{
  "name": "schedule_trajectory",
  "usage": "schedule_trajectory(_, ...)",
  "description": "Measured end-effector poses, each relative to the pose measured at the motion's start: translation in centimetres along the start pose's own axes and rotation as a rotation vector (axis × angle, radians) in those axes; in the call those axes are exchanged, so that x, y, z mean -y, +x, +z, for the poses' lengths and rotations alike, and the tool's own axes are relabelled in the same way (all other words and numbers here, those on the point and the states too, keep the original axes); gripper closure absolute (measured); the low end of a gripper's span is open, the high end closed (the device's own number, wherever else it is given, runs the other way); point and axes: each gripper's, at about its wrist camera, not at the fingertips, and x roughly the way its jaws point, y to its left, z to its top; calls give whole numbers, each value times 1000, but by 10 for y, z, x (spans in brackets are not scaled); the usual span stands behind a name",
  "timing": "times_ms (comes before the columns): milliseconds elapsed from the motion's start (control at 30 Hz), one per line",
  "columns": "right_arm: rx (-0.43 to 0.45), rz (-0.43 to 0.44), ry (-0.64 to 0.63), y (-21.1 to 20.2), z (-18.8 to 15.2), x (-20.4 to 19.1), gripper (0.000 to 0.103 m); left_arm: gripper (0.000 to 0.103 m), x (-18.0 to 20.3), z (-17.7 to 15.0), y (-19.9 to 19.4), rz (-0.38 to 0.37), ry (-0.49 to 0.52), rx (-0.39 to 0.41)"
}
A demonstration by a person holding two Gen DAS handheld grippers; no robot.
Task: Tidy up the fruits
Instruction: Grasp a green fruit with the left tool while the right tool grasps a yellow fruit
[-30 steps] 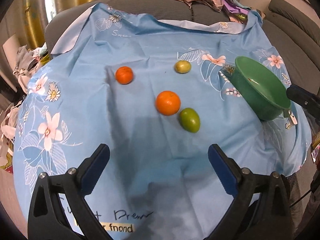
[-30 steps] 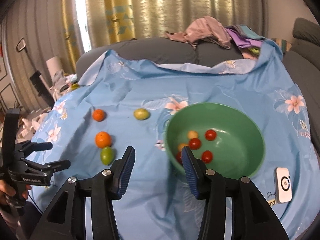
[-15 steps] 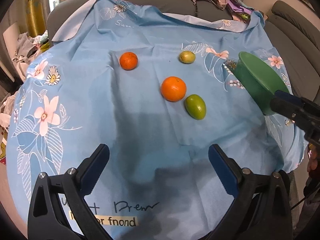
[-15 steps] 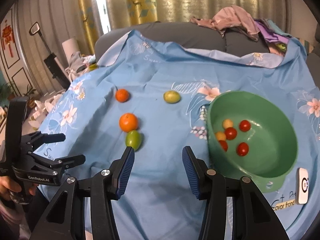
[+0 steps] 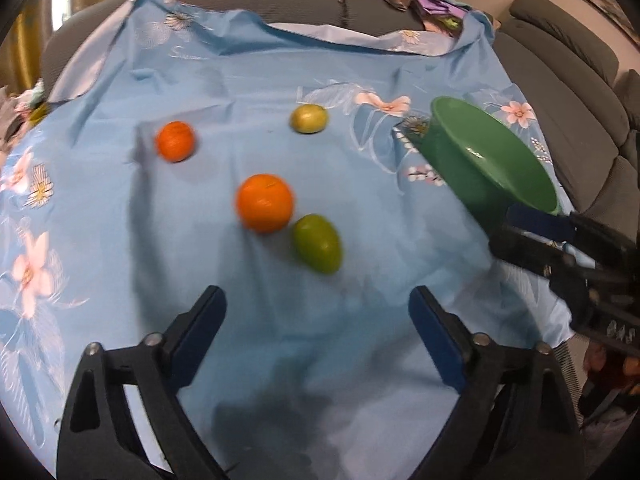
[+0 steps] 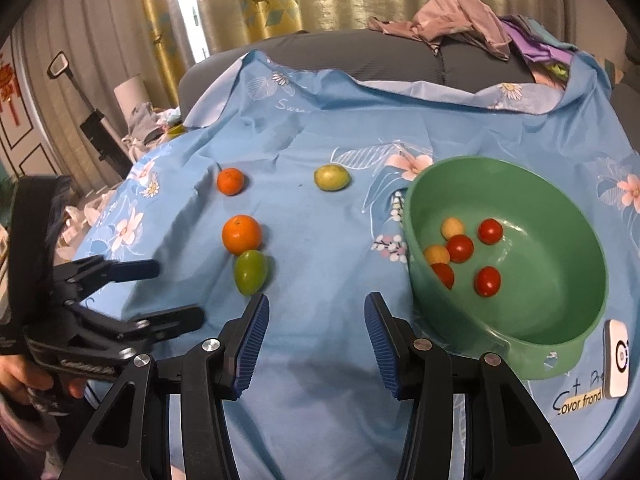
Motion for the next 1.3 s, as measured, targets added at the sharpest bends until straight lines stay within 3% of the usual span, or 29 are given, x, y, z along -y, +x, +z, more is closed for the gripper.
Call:
schedule_trajectory(233, -2, 12, 20, 6, -3, 14, 53, 39, 4, 20, 38, 8, -23, -47)
schedule_trajectory(300, -5, 13, 25, 9, -3, 18, 53, 52, 5, 22, 45, -2, -24, -56)
schedule_trajectory(367, -7, 16, 31, 12, -4, 21, 53, 56, 6, 24, 51, 8, -11, -66)
schedule_trajectory(467, -10, 20, 41, 16, -3, 26, 53, 70, 3, 25, 55, 15, 0, -75)
schedule_trajectory(633, -17, 31, 42, 23, 0, 26, 53, 70, -5, 22, 51, -9, 4, -67)
schedule_trajectory(800, -21, 69, 33, 32, 10, 20, 53, 69, -19, 20, 18, -44, -9, 3)
schedule_trajectory(1033, -17, 96, 30, 75, 51, 3, 53, 70, -62, 35, -21, -2, -70, 118)
schedule_trajectory(1167, -43, 38, 25, 110, 79, -1, 52, 70, -80, 39, -24, 0, -94, 138)
schedule_trajectory(1300, -93, -38, 17, 149, 104, 0, 45, 70, -91, 40, -20, -15, -110, 136)
